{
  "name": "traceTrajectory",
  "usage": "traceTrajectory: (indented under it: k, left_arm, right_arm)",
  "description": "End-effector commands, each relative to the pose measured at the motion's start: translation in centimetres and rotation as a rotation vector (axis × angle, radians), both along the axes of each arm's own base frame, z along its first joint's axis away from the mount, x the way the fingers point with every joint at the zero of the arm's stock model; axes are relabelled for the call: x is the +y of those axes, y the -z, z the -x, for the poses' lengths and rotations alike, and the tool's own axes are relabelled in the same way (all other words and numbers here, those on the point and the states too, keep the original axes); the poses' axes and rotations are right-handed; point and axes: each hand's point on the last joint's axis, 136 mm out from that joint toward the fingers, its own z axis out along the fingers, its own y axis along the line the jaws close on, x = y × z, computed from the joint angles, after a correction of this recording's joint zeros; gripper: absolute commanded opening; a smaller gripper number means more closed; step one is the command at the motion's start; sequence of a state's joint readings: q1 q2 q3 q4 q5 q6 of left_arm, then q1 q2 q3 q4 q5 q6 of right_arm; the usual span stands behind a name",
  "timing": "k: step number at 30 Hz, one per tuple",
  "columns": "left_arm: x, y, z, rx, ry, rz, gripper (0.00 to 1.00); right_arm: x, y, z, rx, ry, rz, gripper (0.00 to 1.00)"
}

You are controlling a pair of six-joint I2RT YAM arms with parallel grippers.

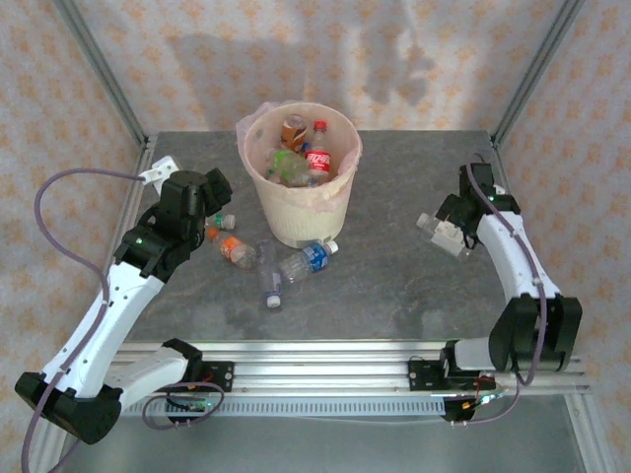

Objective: Put the plastic bottles in the bin

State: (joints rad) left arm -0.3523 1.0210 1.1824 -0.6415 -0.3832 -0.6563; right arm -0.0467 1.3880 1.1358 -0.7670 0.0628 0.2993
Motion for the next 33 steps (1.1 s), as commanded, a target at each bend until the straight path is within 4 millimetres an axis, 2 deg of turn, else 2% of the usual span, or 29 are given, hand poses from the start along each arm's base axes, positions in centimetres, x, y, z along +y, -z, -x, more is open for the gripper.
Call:
traceTrajectory:
  k: [1,11,17,24,29,33]
  left_arm:
    - [1.1,0.0,0.4,0.002,-0.046,-0.031,1.00]
    - [1.4,0.1,0.7,0.007,-0.051,-0.038,1.00]
    - [1.8,0.1,1.1,0.012,-0.064,-0.048,1.00]
    - [2.0,0.7,1.0,0.026,-0.078,-0.063,1.00]
    - [2.0,1.4,1.0,0.052,-0.084,-0.072,1.00]
    - [2.2,1.8,1.2,0.064,-0.086,-0.079,1.00]
  right_arm:
    - [-0.5,-0.8,-2.9,-0.054,-0.037,-0.027,0.99]
    - [-2.9,1.7,-8.1,-0.022,-0.058,-0.135,0.99]
    - [-5.0,3.8,-10.0,0.001,-0.012,-0.225,0.99]
    - [-5.7,6.8,-10.5,0.051,0.019,-0.294,1.00]
    - [-4.9,8.6,-10.4,0.074,0.019,-0.351,0.97]
    - [-4.2,9.5,-9.2,0.093,0.051,-0.388,0.96]
